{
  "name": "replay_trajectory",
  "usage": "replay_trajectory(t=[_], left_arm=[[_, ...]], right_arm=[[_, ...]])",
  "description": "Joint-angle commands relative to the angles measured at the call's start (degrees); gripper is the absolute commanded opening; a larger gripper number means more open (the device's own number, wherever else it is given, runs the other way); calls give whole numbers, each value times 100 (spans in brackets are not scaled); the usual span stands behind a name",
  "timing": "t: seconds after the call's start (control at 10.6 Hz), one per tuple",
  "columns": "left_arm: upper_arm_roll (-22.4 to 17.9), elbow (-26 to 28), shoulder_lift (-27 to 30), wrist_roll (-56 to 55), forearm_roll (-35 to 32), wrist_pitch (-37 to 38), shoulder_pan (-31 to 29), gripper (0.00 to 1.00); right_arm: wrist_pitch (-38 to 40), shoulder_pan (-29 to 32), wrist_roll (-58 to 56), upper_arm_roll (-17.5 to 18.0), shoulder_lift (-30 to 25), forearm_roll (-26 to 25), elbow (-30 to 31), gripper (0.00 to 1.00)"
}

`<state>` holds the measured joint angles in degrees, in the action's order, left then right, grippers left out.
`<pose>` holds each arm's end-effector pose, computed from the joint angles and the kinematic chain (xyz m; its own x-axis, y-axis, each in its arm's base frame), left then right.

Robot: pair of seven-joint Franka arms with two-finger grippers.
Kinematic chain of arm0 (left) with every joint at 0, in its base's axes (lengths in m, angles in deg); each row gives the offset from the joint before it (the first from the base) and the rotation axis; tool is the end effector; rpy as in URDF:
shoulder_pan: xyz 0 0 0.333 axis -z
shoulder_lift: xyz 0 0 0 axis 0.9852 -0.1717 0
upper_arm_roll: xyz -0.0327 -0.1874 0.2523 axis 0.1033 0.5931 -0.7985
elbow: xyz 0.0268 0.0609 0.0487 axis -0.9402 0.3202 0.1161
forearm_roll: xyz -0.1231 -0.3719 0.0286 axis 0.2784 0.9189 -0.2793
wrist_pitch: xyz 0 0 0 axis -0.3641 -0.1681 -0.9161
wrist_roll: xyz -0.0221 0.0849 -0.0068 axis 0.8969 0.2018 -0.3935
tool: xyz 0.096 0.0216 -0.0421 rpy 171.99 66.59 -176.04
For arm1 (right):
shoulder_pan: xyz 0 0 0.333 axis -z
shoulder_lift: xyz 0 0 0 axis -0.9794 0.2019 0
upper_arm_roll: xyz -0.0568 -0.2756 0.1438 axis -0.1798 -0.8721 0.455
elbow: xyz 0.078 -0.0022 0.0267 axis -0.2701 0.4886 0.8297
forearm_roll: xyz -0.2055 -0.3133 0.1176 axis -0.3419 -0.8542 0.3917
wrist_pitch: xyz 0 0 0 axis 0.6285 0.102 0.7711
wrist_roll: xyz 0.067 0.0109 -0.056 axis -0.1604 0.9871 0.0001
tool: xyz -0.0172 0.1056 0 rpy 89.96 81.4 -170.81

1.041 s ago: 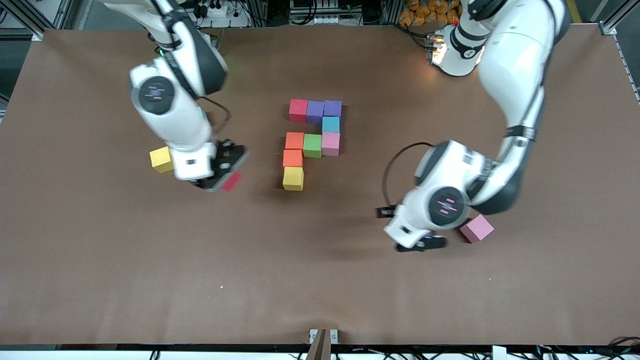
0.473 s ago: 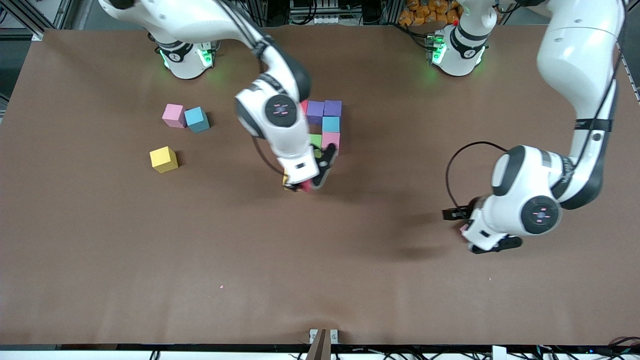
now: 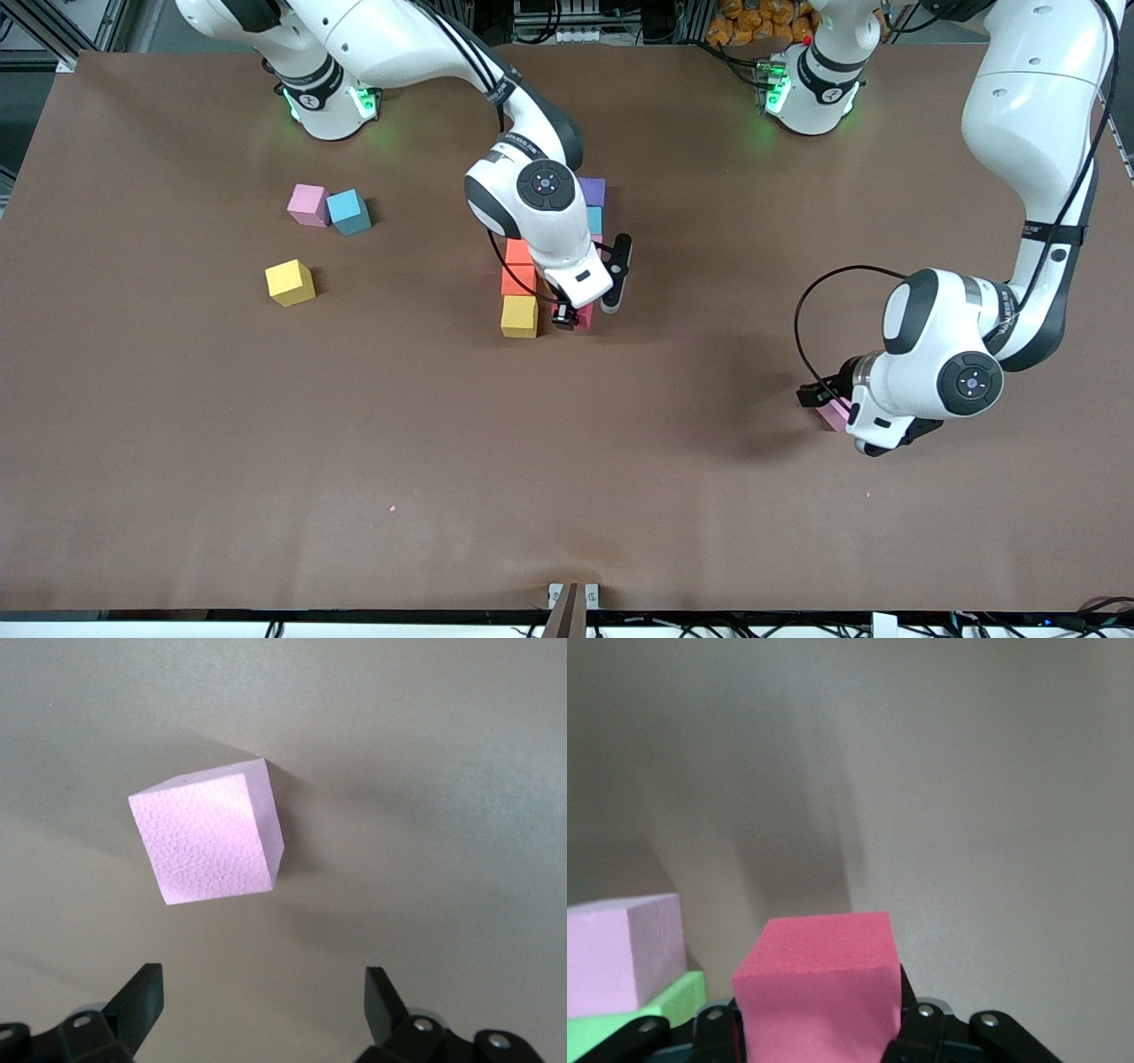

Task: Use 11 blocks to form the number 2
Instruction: 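Carry red to the shape with the right gripper while the left gripper reaches pink, then place red on the shape with the right gripper while the left gripper grasps pink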

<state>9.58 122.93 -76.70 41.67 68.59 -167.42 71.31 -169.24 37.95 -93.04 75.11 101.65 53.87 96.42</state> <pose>0.6805 -0.0910 0.2641 0.8742 0.4399 -0.2057 0.4321 -0.8979 -0.0841 0.5061 0.5160 0.2800 0.1332 0.9867 0.0934 0.9883 -0.1393 0.0620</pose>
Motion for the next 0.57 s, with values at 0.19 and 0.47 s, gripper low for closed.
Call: replay_trajectory(t=[0.19,0.47], left_arm=[[-215,47,-170,-152,-112,-441,-104,100],[-373,21,-338,-135,-130,-706,-25,100]], right_arm=[[-39,6,-582,-25,110,103,53,36],[-65,77,-696,1,93,103,334,36]])
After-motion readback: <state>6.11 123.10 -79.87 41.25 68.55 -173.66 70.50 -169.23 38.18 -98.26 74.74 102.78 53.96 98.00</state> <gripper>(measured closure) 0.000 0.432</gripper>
